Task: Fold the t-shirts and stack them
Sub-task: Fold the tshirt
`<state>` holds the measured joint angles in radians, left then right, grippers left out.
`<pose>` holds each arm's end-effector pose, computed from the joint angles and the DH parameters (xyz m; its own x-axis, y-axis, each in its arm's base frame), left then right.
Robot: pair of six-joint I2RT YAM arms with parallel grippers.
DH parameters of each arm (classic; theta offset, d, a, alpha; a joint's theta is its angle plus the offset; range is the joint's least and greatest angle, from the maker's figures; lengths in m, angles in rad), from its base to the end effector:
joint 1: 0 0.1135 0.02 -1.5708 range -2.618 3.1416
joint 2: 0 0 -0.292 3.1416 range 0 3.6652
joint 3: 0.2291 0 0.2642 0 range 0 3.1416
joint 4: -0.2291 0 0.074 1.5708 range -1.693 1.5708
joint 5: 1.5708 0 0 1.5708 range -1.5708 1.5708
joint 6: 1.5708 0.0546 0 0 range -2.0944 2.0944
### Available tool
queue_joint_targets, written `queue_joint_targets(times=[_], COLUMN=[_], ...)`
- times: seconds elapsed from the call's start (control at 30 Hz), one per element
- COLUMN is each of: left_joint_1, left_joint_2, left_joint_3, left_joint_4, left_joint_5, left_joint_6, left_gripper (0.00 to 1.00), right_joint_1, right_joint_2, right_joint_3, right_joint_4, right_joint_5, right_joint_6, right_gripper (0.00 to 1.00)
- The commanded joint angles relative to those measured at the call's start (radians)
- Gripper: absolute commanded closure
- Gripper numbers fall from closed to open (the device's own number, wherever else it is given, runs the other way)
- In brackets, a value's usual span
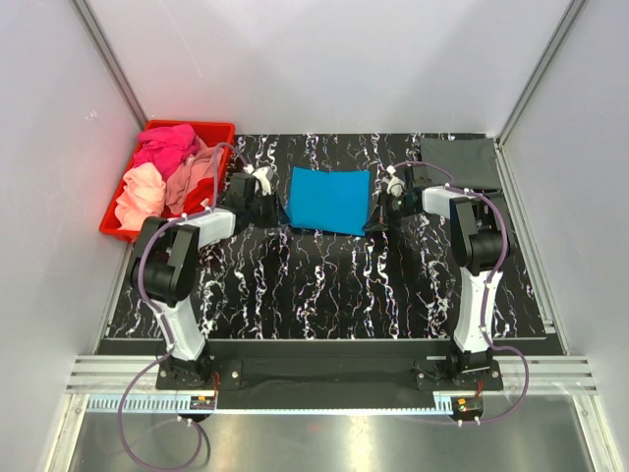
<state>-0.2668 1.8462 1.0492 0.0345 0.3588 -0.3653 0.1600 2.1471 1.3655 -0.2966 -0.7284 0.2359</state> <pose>0.3930 -0.1273 0.1660 -0.7980 -0.1286 -0.5888 0.2213 0.8461 -0.4849 0.4466 0.1089 0.1186 -0.9462 0.0240 -0.3227 -0.2145 0.7004 0.6808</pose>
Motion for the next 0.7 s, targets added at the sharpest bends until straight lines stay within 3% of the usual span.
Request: queue_joint_targets(times=[0.0, 0.1, 0.2, 0.67], left_joint_1=[-0.006, -0.006, -0.006, -0.006], left_joint_2=[-0.074, -0.051, -0.012, 0.067], left_joint_3=[-0.021, -0.025, -0.005, 0.002], left_joint_4=[0.077, 0.100, 0.094, 0.153], left_joint_5=[0.011, 0.037, 0.039, 0.086], left_joint_6=[0.025, 0.029, 0.034, 0.002], left_gripper=[0.67, 0.75, 0.77, 0.71], right_joint_1=[-0.013, -0.014, -0.016, -0.022], right_joint_2=[-0.001, 0.000, 0.003, 0.016], right_joint_3=[0.024, 0.026, 0.026, 0.033], right_joint_4=[-0.050, -0.053, -0.050, -0.032], right_joint_5=[0.001, -0.006, -0.006, -0.017], right_joint_6=[-0.038, -0.043, -0.040, -0.026], right_gripper=[1.00, 1.00, 1.00, 1.00])
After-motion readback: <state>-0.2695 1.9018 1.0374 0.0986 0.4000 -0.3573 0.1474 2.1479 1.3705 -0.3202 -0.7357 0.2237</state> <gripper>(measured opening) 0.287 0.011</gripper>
